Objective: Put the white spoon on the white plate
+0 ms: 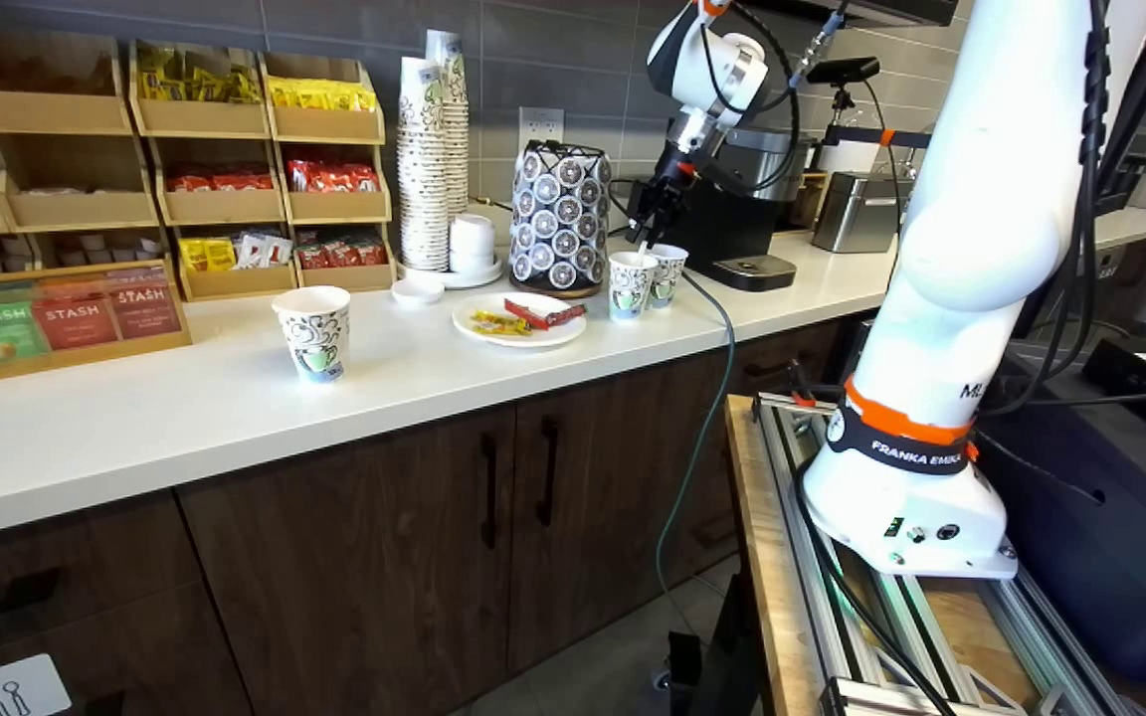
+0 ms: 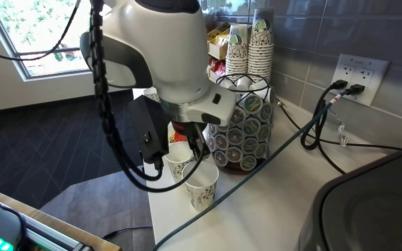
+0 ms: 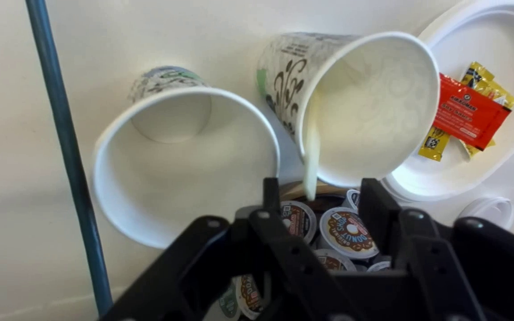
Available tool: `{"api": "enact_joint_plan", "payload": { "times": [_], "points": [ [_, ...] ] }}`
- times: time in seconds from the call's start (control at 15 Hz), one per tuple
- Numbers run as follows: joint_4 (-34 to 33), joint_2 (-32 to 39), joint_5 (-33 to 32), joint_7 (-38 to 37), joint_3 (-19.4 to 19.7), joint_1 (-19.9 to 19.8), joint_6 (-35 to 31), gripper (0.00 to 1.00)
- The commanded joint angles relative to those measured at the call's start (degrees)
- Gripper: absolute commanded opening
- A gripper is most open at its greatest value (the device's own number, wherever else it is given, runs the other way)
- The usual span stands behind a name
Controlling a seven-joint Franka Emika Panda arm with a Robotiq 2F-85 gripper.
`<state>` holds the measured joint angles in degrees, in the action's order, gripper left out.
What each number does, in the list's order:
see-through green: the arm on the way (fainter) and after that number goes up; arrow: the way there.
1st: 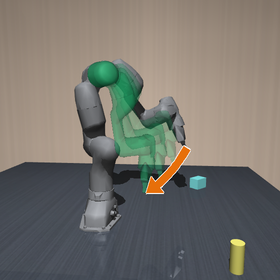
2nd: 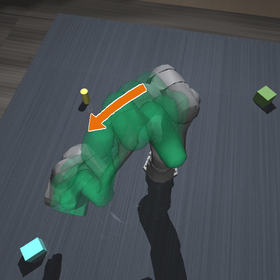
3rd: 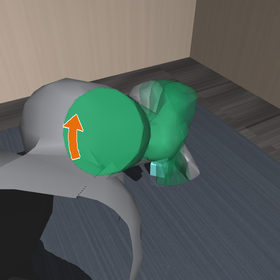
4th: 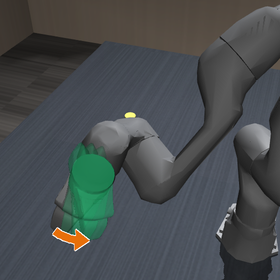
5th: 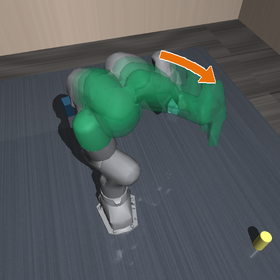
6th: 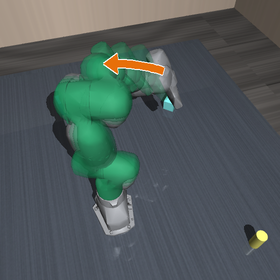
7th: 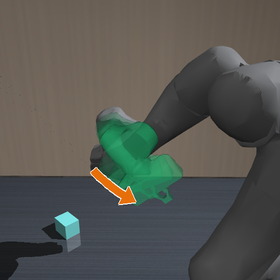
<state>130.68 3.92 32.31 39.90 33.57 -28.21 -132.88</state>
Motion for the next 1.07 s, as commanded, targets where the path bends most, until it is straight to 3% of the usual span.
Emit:
{"api": "enact_joint_plan", "payload": {
  "times": [0.0,0.07,0.13,0.4,1.0],
  "points": [
    [0.2,-1.4,-4.5,-3.5,-0.7,-1.3,3.1,0.51],
    [0.3,-1.5,-5.2,-3.7,-0.8,-1.4,3.7,0.47],
    [0.2,-1.7,-5.5,-3.6,-0.9,-1.4,4.7,0.52],
    [-0.2,-1.8,-4.0,-1.7,-1.1,-1.6,8.1,0.46],
    [-0.2,-1.1,-3.3,-0.1,-1.3,-1.8,4.0,0.51]
  ]
}}
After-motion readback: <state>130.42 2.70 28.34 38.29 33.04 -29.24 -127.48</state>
